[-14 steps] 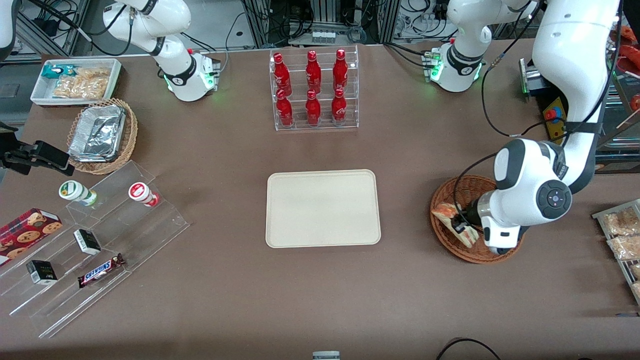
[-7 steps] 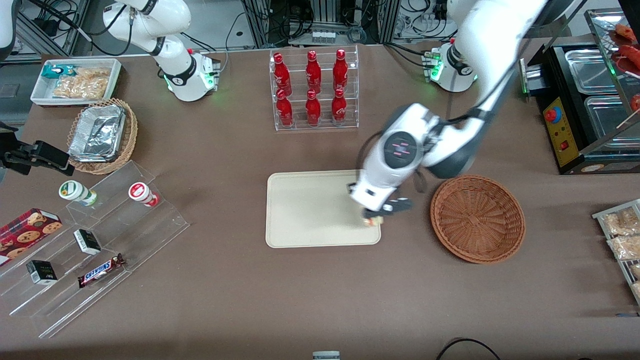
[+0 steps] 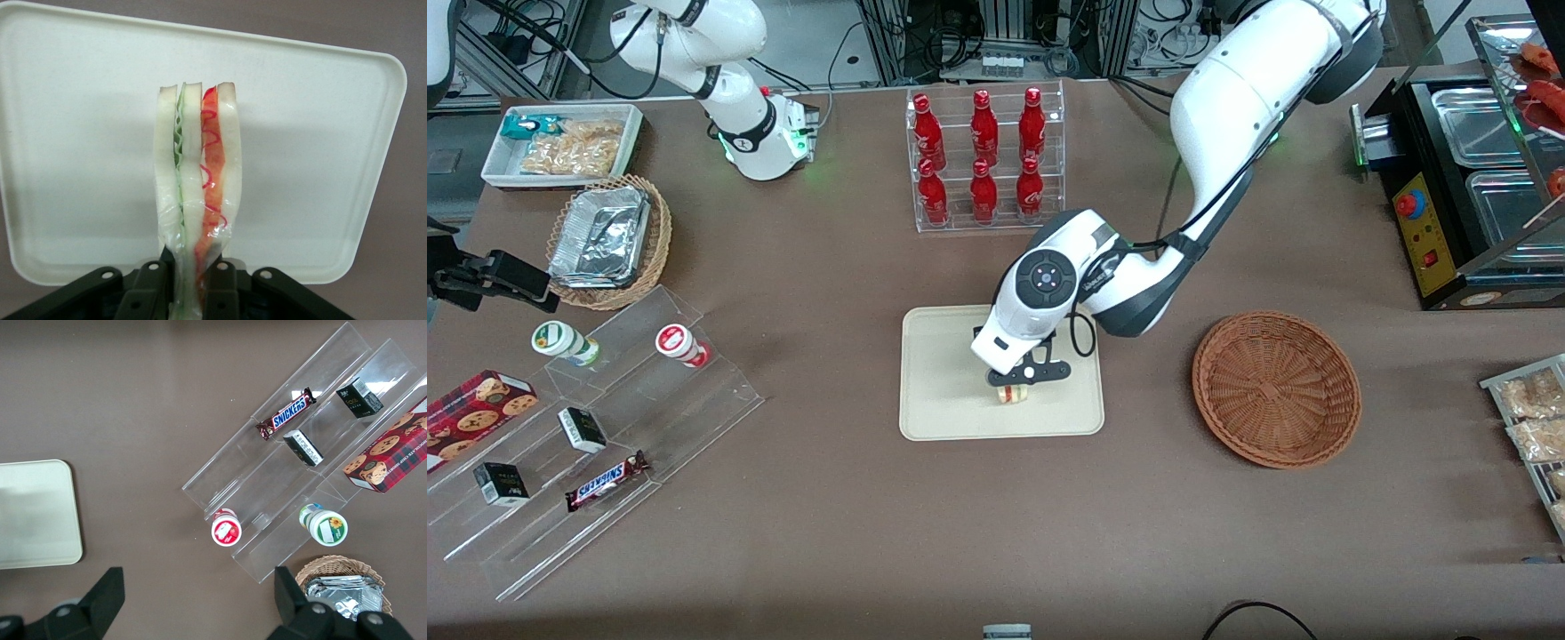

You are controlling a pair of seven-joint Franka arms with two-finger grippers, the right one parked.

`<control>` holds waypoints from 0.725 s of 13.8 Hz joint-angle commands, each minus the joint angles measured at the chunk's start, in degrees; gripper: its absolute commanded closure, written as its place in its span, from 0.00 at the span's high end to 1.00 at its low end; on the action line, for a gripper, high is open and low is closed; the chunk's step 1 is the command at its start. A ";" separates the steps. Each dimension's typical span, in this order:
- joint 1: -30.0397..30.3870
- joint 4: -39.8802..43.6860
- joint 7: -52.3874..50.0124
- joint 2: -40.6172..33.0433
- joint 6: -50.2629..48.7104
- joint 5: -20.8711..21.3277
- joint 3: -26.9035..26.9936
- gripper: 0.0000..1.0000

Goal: Place sandwich from basket to tray
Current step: 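Lower the sandwich onto the tray and open the left gripper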

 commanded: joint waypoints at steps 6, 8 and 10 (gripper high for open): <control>-2.19 3.50 -1.39 2.32 1.38 6.99 1.45 1.00; -1.84 2.81 -1.39 -0.82 0.59 10.42 1.54 1.00; -1.05 2.36 -1.74 -5.13 -3.17 11.05 2.59 1.00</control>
